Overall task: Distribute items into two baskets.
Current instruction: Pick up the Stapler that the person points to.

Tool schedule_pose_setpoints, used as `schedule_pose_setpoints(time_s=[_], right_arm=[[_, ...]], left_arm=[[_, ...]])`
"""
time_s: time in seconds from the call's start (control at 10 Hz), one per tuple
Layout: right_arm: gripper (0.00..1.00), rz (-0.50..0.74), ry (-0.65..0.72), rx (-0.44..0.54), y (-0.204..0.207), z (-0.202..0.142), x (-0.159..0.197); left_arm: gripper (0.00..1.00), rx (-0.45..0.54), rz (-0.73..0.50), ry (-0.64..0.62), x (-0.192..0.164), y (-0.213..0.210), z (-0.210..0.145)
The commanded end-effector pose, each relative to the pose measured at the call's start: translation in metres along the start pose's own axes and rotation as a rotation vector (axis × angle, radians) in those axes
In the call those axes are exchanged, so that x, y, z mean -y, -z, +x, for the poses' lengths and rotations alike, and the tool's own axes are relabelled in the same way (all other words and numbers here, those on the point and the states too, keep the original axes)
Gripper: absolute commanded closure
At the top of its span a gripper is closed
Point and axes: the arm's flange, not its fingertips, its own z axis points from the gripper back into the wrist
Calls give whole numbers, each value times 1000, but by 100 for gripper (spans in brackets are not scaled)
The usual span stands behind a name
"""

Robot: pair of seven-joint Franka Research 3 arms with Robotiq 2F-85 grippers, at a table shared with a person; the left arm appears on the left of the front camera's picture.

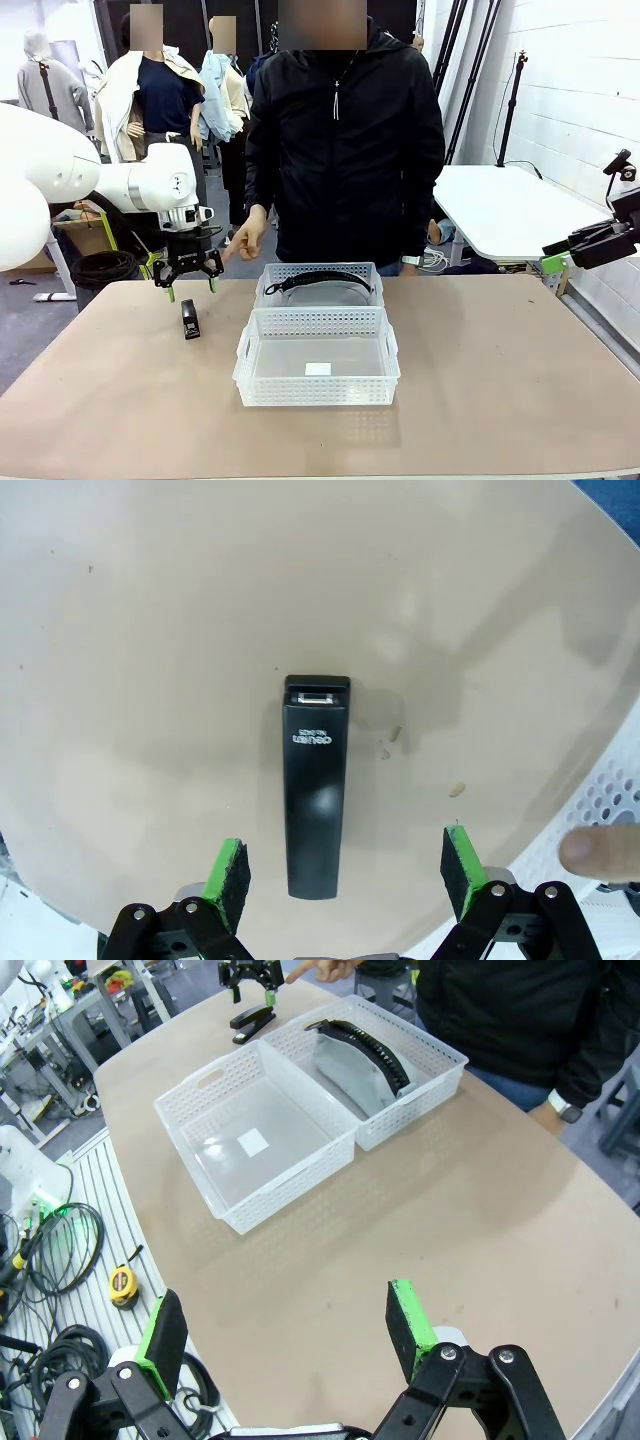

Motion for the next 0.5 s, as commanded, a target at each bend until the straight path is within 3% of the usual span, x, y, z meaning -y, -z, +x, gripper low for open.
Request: schedule_pose_setpoints(time_s=[0.0, 0.4], right_arm=[[0, 5, -9, 32, 4, -4, -1], [0, 5, -9, 32, 4, -4, -1]], left_arm=[[0, 13, -11, 13, -7, 11, 0], [0, 35, -30, 61, -7, 26, -9]])
